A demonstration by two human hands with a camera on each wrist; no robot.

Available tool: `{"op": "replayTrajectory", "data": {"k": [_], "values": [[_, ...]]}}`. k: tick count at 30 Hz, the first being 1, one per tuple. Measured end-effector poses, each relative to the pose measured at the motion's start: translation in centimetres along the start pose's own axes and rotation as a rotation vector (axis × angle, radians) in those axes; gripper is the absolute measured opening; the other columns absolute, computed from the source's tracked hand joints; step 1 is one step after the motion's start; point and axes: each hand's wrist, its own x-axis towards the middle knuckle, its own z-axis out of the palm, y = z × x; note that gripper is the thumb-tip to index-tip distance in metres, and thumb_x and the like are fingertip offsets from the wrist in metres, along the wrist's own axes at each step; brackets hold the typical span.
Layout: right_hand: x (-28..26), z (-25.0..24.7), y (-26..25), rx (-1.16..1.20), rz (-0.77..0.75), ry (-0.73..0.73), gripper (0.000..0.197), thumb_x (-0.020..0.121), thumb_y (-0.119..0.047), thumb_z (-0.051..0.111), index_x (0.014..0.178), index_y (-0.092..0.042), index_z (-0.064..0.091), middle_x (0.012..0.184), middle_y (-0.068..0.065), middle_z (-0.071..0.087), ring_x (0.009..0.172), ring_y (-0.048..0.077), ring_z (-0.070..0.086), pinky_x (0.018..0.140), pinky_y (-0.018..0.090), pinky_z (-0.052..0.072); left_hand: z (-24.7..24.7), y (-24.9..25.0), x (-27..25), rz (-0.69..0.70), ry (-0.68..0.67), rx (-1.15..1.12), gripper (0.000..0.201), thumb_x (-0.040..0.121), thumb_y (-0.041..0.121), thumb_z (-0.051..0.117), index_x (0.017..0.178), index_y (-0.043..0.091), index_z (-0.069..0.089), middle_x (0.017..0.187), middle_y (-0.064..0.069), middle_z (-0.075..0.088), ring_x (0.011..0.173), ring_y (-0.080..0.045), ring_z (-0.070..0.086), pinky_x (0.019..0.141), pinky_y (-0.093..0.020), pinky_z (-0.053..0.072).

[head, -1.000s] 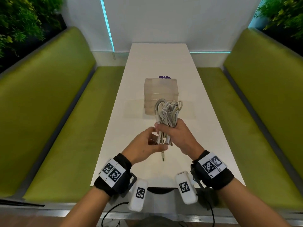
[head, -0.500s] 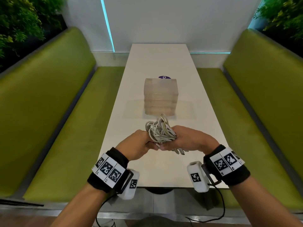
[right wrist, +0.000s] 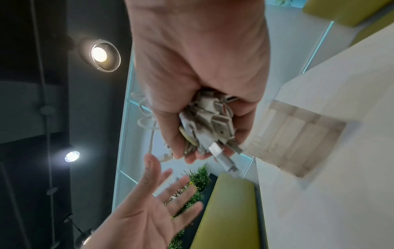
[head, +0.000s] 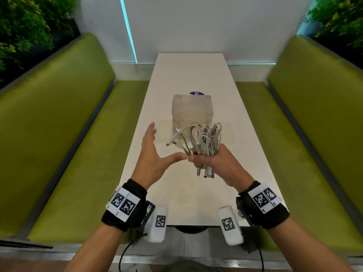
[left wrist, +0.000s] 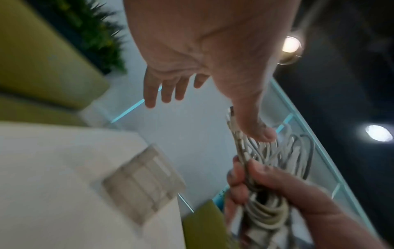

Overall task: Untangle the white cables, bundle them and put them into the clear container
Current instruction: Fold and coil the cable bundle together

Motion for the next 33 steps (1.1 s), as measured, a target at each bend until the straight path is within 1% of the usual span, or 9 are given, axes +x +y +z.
{"op": "replayTrajectory", "data": {"k": [5,8,10,12,16,21,26,30,33], "values": [[-0.2,1.3,-0.1,0.189,-0.047,-0.026,0.009,0.081,-0.006,0.072,0.087,-0.008,0.068,0.068,0.002,0.064,0.067,0.017,0.06,0.06,0.026,0.048,0.7,-0.4,-1.1,-0.192,-0.331,-0.433,0.141,0.029,0.076,0.08,0.147,0.026,0.022,0.144,-0.007,0.046,0.128,-0.022,0.049,0.105,-0.041,0.041],[-0.6,1.4,-0.1,0.149,-0.063,-0.068,0.008,0.08,-0.004,0.072,0.083,-0.008,0.066,0.07,0.005,0.063,0.071,0.021,0.06,0.064,0.027,0.049,0.1,0.3,-0.7,-0.16,-0.228,-0.762,0.12,0.038,0.08,0.073,0.139,0.027,0.036,0.137,-0.009,0.054,0.121,-0.027,0.058,0.098,-0.045,0.05],[-0.7,1.1,0.0,0.108,-0.054,-0.086,0.01,0.079,-0.006,0.074,0.082,-0.007,0.065,0.071,0.007,0.061,0.073,0.023,0.058,0.068,0.031,0.05,-0.7,1.0,-0.3,-0.028,-0.069,-0.717,0.096,0.054,0.083,0.061,0.136,0.039,0.039,0.14,-0.003,0.051,0.122,-0.02,0.057,0.096,-0.041,0.051],[-0.7,1.0,0.1,0.082,-0.041,-0.098,0.011,0.079,-0.007,0.075,0.081,-0.009,0.064,0.072,0.006,0.06,0.072,0.021,0.057,0.071,0.033,0.049,-1.4,1.3,0.0,0.163,0.114,-0.505,0.06,0.074,0.067,0.062,0.128,0.043,0.049,0.136,0.007,0.053,0.118,-0.013,0.057,0.094,-0.039,0.052],[-0.3,1.0,0.1,0.066,-0.034,-0.062,0.01,0.078,-0.009,0.075,0.079,-0.009,0.066,0.073,0.005,0.062,0.073,0.02,0.059,0.073,0.035,0.05,-1.6,1.5,-0.3,0.352,0.193,-0.157,0.012,0.083,0.022,0.072,0.095,0.024,0.072,0.098,-0.004,0.063,0.088,-0.019,0.059,0.078,-0.048,0.053],[0.2,1.3,0.4,0.059,-0.019,0.03,0.009,0.079,-0.01,0.074,0.076,-0.011,0.065,0.068,0.005,0.06,0.066,0.019,0.055,0.066,0.03,0.047,-0.9,1.8,-0.8,0.205,0.142,-0.279,0.015,0.079,0.012,0.074,0.094,0.013,0.072,0.077,-0.005,0.072,0.072,-0.02,0.066,0.075,-0.039,0.052],[0.3,2.0,1.0,0.021,0.017,0.21,0.012,0.08,-0.011,0.072,0.073,-0.012,0.063,0.063,0.006,0.055,0.058,0.019,0.05,0.054,0.026,0.043,-0.7,1.9,-0.7,0.269,0.306,-0.186,0.016,0.084,0.015,0.072,0.09,0.029,0.07,0.082,0.002,0.071,0.076,-0.016,0.063,0.073,-0.028,0.051],[0.3,2.7,0.8,0.187,-0.025,0.249,0.01,0.079,-0.013,0.075,0.077,-0.009,0.066,0.066,0.012,0.059,0.063,0.023,0.053,0.06,0.038,0.044,0.0,1.9,-0.5,0.141,0.113,-0.262,0.014,0.081,0.008,0.073,0.09,0.013,0.064,0.077,-0.01,0.066,0.066,-0.019,0.061,0.064,-0.03,0.052],[0.2,2.9,0.3,0.225,-0.111,0.157,0.02,0.081,-0.02,0.075,0.091,-0.004,0.068,0.077,0.023,0.064,0.071,0.028,0.057,0.067,0.043,0.046,0.8,1.5,-0.2,-0.015,0.044,-0.311,0.037,0.076,0.012,0.077,0.099,0.012,0.048,0.077,-0.011,0.058,0.063,-0.024,0.065,0.065,-0.035,0.057]]}}
